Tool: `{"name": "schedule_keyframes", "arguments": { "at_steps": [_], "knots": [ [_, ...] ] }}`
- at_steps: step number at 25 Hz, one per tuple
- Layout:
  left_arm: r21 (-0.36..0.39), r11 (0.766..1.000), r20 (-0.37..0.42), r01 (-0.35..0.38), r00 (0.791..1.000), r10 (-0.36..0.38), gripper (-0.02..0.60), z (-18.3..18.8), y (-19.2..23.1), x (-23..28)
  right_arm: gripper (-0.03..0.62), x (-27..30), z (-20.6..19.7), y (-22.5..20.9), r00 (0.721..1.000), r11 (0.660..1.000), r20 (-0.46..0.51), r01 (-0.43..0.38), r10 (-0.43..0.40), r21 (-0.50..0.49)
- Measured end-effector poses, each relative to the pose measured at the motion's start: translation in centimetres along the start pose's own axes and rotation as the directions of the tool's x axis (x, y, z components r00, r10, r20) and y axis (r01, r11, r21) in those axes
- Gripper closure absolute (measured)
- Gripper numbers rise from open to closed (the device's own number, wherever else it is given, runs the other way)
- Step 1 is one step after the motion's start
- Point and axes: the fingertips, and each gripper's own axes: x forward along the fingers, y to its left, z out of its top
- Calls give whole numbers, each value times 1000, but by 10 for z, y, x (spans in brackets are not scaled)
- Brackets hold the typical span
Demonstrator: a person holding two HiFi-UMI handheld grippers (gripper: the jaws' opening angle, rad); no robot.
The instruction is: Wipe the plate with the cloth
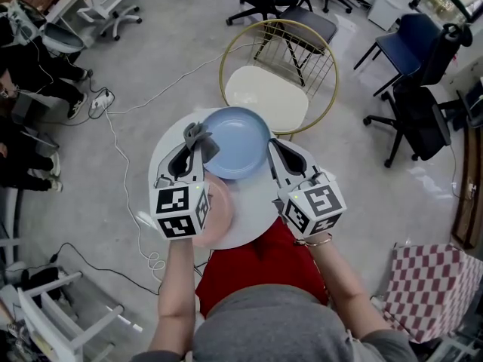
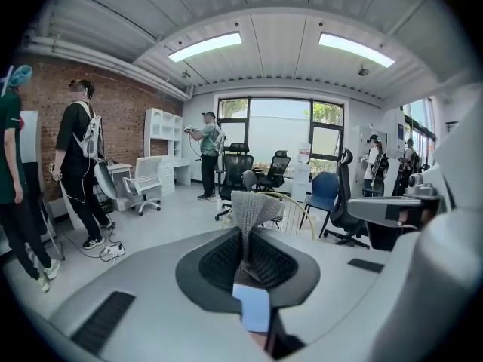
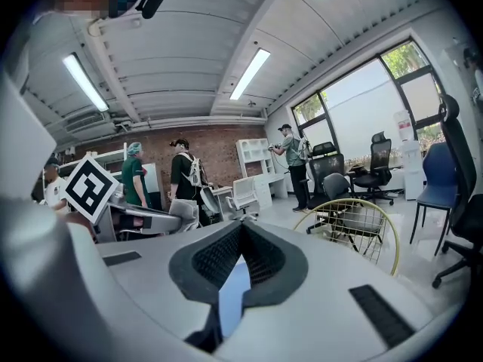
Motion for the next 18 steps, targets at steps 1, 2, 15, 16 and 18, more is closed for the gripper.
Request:
{"name": "schedule_keyframes", "arguments": {
  "at_steps": [1,2,15,16,18],
  "knots": [
    [-2,1000,10,1,1000,-1,548,1,0,-3,566,-1,1,1,1000,1000,4,1,-1,-1],
    [-5,1000,18,2,1000,-2,548,2,-1,-6,566,-2,2,1,1000,1000,8,2,-2,-2],
    [-14,1000,67,-3,998,4,548,6,-8,-28,566,-15,9,1,999,1000,44,10,-9,-1],
    [-15,1000,70,-4,998,5,548,6,-9,-29,566,-16,10,1,999,1000,44,7,-7,-2],
    [-18,1000,76,-7,997,8,548,7,-10,-32,566,-17,10,2,999,1000,46,1,-1,-5]
  ]
}}
